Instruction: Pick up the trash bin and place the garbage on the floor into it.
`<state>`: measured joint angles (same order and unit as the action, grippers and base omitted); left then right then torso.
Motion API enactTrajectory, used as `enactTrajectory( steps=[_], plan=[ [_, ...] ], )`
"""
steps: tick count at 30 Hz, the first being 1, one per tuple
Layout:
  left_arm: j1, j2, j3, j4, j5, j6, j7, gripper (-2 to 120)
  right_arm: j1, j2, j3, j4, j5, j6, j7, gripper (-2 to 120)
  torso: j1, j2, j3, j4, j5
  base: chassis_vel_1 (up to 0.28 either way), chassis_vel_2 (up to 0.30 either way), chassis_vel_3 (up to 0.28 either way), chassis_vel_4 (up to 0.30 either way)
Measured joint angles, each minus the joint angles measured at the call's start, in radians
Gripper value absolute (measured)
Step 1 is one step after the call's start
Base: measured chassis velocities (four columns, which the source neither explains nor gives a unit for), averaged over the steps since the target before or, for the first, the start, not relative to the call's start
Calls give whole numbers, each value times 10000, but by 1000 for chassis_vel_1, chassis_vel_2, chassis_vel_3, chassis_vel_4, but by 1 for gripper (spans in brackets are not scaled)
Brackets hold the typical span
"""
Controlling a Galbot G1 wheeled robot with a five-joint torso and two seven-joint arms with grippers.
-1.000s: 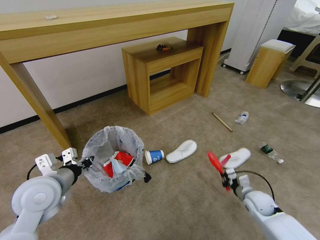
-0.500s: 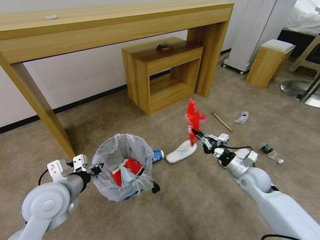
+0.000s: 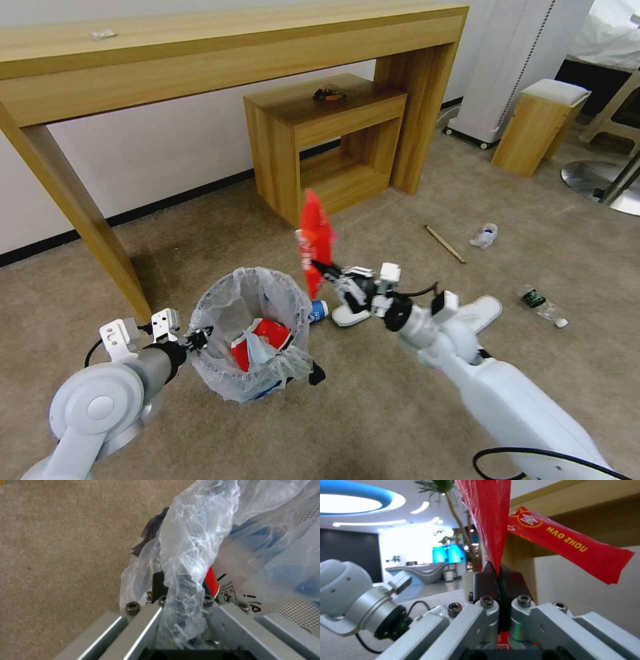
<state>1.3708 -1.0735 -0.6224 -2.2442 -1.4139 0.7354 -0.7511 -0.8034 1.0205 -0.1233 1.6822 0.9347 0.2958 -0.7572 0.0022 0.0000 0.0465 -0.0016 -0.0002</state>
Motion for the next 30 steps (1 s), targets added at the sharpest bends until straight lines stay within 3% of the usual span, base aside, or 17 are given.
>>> enactTrajectory(
  steps=[25,30],
  plan=[
    [-264,-419,366,-163,-479,1,-98,0,384,472,-875,-507,-928,347,294,0,0,0,-1,-1,2,0,0,0,0],
    [-246,-326,319,-211,-565,1,-81,0,476,416,-882,-499,-952,349,384,21,0,0,-1,-2,2,0,0,0,0]
  ],
)
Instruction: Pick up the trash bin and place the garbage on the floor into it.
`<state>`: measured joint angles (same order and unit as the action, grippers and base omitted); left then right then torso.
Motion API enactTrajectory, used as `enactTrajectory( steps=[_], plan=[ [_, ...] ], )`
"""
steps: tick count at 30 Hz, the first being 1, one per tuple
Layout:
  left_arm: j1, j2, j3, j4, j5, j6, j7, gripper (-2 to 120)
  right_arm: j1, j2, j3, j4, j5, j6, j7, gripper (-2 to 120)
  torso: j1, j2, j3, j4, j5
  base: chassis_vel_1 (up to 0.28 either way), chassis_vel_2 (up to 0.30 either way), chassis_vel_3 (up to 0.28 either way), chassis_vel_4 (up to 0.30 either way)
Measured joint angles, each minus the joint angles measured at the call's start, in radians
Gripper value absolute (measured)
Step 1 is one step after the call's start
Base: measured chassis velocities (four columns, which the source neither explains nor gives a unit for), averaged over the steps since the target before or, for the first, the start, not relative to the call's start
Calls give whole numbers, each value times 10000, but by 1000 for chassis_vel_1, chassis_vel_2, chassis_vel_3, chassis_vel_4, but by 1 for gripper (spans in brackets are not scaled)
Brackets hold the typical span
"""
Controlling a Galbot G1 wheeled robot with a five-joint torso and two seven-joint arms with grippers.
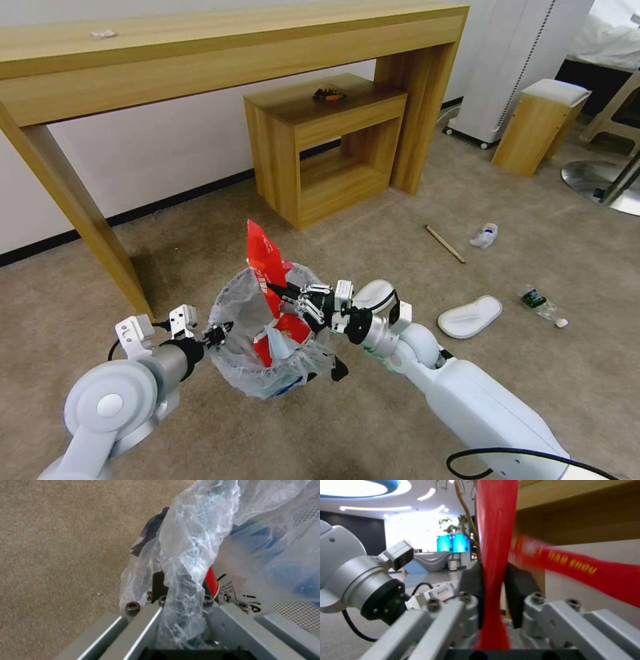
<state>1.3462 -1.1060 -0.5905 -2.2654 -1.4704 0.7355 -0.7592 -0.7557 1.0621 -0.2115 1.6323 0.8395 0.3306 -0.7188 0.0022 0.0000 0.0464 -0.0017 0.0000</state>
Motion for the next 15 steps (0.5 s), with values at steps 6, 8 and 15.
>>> enactTrajectory(
  steps=[6,8,15],
  plan=[
    [-9,49,-25,-4,-220,0,-45,0,69,-61,14,10,-1,0,20,37,0,0,0,1,0,0,0,0,0],
    [-19,85,-59,-4,-370,-1,-97,0,126,-133,88,24,12,0,24,48,0,0,0,0,0,0,0,0,0],
    [-110,144,-209,-2,-729,-2,-495,0,90,-371,347,120,56,0,24,74,0,0,0,1,1,0,0,0,0]
  ],
)
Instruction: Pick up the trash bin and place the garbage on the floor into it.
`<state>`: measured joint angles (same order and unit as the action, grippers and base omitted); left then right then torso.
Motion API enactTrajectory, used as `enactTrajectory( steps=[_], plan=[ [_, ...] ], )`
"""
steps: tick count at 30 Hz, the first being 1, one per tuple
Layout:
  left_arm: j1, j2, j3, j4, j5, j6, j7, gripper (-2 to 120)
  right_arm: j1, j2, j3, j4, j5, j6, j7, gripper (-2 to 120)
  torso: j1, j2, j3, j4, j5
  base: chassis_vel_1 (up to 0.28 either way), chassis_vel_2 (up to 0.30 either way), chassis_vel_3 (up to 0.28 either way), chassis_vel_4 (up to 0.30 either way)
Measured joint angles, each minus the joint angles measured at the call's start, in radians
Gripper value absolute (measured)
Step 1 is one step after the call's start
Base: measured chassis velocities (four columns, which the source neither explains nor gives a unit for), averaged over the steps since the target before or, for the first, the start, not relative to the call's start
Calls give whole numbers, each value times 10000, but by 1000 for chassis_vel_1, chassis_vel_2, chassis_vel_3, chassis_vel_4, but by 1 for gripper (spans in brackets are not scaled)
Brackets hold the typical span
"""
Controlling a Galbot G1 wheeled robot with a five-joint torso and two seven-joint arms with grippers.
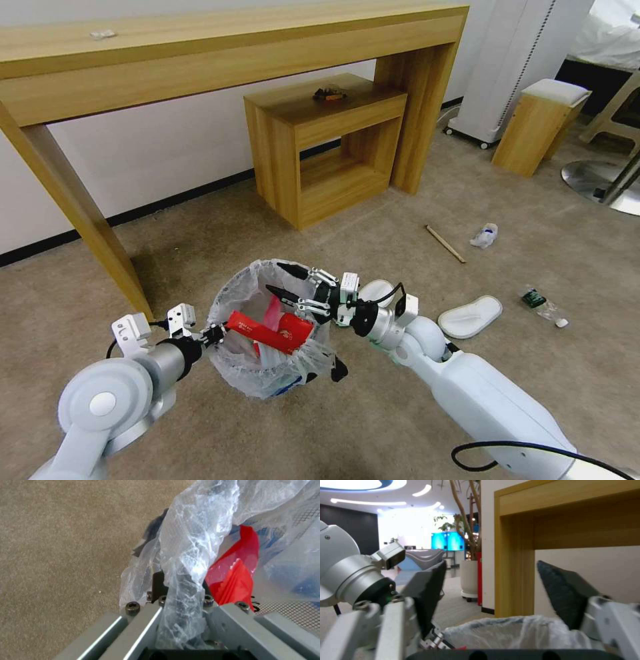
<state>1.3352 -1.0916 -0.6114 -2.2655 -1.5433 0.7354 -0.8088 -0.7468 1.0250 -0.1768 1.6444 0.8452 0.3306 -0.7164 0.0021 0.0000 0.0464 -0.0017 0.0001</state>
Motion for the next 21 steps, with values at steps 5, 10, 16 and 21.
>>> enactTrajectory(
  steps=[5,10,16,21],
  plan=[
    [-90,15,-208,44,-192,0,-207,0,-246,-305,488,293,110,0,11,92,0,0,0,-1,1,0,0,0,0],
    [-126,110,-384,249,25,-1,-494,0,-612,-554,1112,795,241,-106,572,100,0,0,0,0,0,0,0,0,0],
    [20,422,-943,320,73,-1,-484,0,-1580,-962,2124,1728,46,-694,3755,100,0,0,0,-2,-1,0,0,0,0],
    [52,622,-1387,359,-197,-1,-512,0,-2292,-1128,3023,1943,-605,-767,4758,100,0,0,0,1,1,0,0,0,0]
  ],
)
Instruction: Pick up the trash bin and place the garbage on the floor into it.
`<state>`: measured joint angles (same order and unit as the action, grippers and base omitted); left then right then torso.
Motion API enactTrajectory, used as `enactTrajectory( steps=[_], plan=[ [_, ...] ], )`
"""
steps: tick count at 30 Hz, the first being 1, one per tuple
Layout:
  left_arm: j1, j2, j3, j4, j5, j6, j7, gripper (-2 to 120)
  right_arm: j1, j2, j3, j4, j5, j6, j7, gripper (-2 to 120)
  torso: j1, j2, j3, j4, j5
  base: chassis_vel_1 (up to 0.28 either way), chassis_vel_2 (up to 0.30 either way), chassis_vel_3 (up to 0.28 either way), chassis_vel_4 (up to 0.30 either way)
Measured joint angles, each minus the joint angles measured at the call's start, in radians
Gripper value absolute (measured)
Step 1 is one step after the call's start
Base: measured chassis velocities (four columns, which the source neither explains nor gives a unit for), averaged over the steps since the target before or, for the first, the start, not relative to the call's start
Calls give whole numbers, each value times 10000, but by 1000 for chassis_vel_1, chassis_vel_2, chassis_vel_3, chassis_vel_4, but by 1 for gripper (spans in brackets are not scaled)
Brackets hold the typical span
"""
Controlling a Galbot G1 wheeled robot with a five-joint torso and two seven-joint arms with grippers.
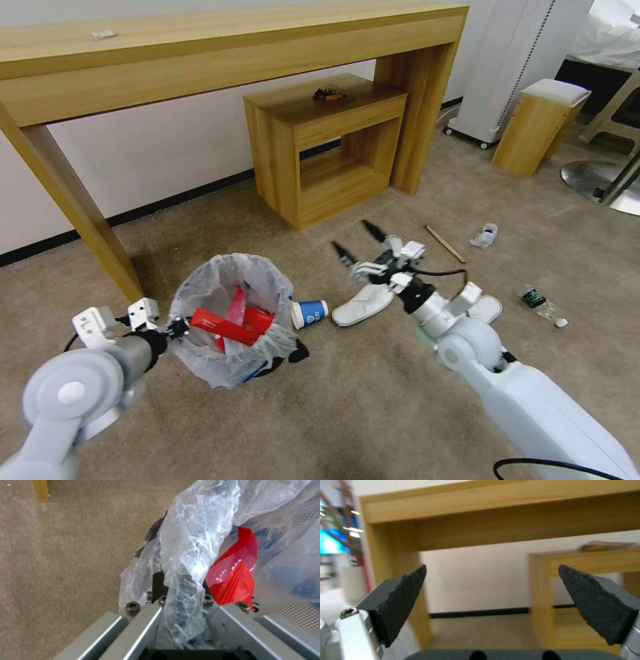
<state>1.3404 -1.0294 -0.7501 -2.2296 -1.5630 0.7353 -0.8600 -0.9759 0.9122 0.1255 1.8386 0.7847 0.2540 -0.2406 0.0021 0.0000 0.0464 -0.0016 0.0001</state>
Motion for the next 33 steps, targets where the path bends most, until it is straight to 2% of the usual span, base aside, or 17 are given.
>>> enactTrajectory(
  steps=[5,12,23,33],
  plan=[
    [35,165,-480,109,-132,0,-49,0,-787,-14,1111,-57,-533,98,332,100,-2,0,0,-2,-2,0,0,0,0],
    [190,233,-680,109,-136,1,-4,0,-1099,68,1497,-245,-765,197,376,100,-2,0,0,-2,-2,0,0,0,0],
    [436,195,-755,-121,-69,3,101,0,-1197,242,1434,-579,-863,411,253,100,-3,0,0,-1,-2,-18,14,18,-22],
    [596,168,-837,-220,-11,3,272,0,-1186,269,1314,-670,-897,506,207,100,2,1,1,0,3,-199,184,188,-190]
  ],
)
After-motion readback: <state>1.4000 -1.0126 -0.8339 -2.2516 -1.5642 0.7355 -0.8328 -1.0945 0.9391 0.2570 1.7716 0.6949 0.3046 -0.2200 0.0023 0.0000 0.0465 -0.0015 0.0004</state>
